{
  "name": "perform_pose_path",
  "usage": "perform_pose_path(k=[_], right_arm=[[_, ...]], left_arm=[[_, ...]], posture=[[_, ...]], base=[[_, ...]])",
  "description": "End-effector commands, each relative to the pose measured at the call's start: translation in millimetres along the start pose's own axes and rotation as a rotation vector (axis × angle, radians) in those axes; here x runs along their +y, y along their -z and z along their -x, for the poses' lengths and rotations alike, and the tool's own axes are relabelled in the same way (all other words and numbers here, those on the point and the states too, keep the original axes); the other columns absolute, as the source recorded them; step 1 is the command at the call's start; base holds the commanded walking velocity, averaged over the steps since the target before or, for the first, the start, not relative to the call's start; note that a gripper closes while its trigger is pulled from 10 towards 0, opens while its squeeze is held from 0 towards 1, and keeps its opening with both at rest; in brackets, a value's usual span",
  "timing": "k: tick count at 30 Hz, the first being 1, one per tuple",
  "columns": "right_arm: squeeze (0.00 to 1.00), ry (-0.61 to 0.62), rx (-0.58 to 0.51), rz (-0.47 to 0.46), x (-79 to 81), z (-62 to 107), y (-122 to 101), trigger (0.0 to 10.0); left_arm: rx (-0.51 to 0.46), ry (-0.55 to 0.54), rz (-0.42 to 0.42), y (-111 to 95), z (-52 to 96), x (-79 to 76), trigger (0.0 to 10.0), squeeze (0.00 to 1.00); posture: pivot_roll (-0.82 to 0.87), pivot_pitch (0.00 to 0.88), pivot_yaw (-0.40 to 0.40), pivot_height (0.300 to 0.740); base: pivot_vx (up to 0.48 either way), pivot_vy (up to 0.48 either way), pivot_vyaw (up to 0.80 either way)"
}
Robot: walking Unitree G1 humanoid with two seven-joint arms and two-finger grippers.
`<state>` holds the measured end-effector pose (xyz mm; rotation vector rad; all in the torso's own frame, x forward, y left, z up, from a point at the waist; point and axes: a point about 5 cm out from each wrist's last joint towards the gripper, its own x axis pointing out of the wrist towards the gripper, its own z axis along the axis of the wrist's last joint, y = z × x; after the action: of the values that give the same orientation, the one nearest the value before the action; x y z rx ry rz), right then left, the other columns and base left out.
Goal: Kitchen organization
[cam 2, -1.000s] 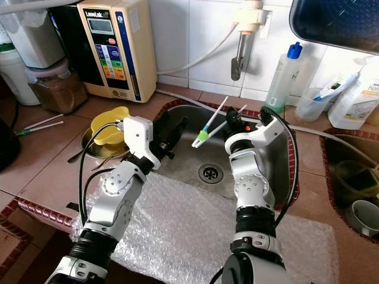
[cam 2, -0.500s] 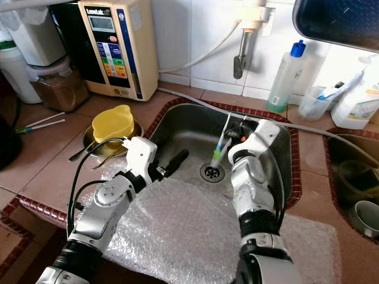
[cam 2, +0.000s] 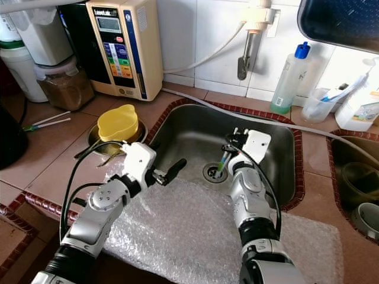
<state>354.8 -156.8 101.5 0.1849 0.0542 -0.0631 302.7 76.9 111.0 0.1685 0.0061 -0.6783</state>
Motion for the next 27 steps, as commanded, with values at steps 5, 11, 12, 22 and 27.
perform_pose_path(k=[5,11,12,22,27], right_arm=[[1.00,-0.016,0.011,0.036,1.8,-1.7,0,10.0],[1.00,-0.067,0.008,0.035,8.8,-2.2,-2,10.0],[1.00,-0.068,-0.010,0.050,7.7,-2.1,-4,10.0],[1.00,-0.219,-0.079,0.039,26.2,6.7,-13,10.0],[1.00,-0.333,-0.100,0.053,38.0,16.4,-13,10.0]], left_arm=[[-0.004,0.008,-0.031,-3,-3.5,-3.9,10.0,1.00],[-0.002,0.004,-0.036,-2,-5.1,-5.2,10.0,1.00],[-0.015,-0.015,-0.042,-4,-6.0,-3.6,10.0,1.00],[-0.034,-0.118,-0.075,-9,-7.5,11.9,10.0,1.00],[-0.039,-0.208,-0.070,-12,-11.0,21.7,10.0,1.00]], posture=[[0.06,0.000,0.030,0.740],[0.05,0.000,0.029,0.740],[0.05,0.000,0.030,0.740],[0.04,0.000,0.032,0.740],[0.03,0.000,0.033,0.740]], base=[[0.000,0.000,0.00],[0.000,0.000,0.00],[0.000,0.000,0.00],[0.000,0.000,0.00],[0.000,0.000,0.00]])
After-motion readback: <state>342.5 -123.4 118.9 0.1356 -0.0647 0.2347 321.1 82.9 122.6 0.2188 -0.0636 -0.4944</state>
